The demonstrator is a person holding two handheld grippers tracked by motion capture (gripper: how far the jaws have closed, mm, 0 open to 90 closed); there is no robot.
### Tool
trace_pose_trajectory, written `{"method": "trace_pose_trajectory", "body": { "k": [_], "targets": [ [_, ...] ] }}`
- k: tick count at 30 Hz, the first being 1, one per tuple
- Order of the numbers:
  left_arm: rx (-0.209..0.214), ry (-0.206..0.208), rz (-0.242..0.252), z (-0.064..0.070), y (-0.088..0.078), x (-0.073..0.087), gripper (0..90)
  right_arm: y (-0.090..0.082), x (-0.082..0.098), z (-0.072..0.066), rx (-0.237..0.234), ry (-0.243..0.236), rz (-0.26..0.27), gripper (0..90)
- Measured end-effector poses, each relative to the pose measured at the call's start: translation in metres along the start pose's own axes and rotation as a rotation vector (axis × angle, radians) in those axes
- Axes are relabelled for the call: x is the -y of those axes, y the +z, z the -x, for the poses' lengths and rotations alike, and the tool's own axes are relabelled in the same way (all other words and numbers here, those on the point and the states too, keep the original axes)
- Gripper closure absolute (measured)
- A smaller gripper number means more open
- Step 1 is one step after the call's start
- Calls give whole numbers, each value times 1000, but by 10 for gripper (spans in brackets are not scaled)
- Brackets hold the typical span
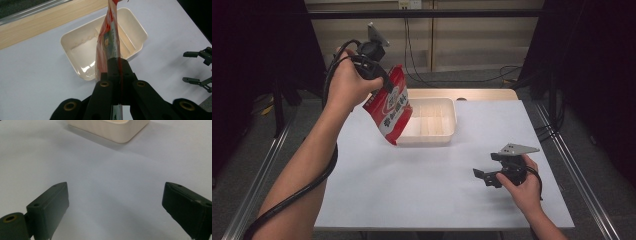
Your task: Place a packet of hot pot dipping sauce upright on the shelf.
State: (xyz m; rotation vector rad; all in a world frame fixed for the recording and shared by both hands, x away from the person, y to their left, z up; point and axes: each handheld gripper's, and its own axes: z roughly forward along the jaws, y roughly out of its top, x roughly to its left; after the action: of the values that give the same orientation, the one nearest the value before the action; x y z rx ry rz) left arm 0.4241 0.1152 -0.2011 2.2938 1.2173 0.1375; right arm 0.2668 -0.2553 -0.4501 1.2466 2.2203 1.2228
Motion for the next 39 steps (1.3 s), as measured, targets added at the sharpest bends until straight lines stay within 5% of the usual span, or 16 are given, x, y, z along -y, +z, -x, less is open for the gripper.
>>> {"method": "trace_pose_trajectory", "body": {
  "k": [39],
  "targets": [
    [-33,46,32,-12,21,-23,900,-1,0,2,1,7,5,70]
  ]
}}
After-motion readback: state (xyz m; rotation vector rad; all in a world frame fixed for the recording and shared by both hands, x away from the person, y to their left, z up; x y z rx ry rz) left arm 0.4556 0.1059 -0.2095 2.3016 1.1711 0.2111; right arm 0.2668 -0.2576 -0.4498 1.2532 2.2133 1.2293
